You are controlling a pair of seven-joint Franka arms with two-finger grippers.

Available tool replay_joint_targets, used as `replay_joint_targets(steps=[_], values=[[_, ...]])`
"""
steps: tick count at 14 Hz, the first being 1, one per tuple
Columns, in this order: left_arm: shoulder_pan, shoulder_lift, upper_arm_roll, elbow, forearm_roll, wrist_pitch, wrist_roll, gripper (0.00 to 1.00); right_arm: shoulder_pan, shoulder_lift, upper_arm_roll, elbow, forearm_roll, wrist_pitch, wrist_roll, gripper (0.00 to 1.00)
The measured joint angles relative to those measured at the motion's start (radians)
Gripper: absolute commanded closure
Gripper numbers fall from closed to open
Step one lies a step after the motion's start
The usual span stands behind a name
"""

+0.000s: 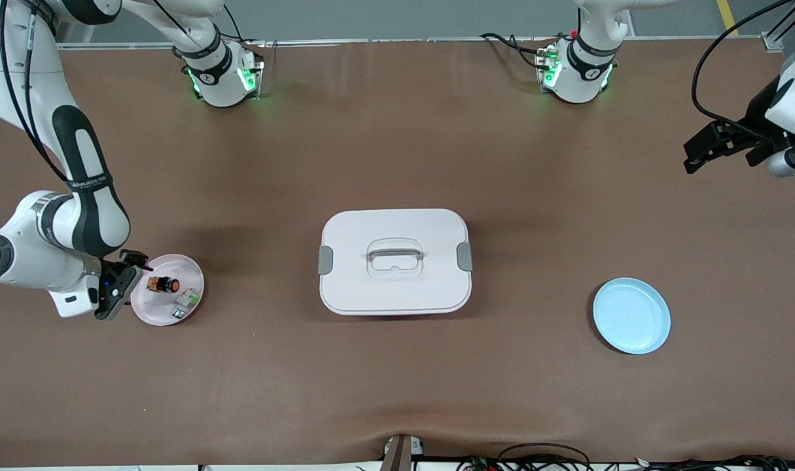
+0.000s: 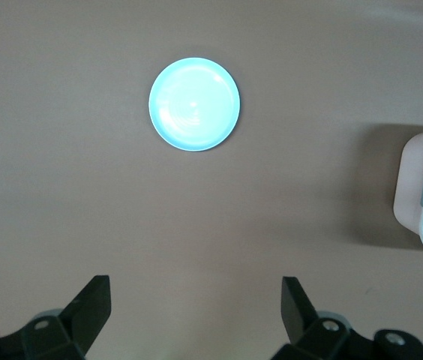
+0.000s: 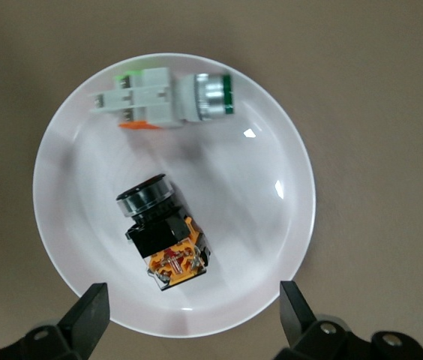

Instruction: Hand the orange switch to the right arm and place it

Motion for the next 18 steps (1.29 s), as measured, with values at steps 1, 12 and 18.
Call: replay_joint_targets(steps=[1, 12, 18], values=[[0.000, -0.001, -0.001, 0.000, 0.000, -0.001, 0.014, 0.00, 0.000, -0.002, 0.001, -0.002, -0.001, 0.000, 0.094, 0.00], [0.000, -0.006, -0.001, 0.000, 0.000, -0.016, 0.095, 0.00, 0.005, -0.065, 0.006, -0.019, -0.018, -0.044, 0.979, 0.00], [0.000, -0.006, -0.001, -0.001, 0.000, -0.017, 0.094, 0.00, 0.005, -0.188, 0.006, -0.020, -0.018, -0.127, 1.007, 0.00]])
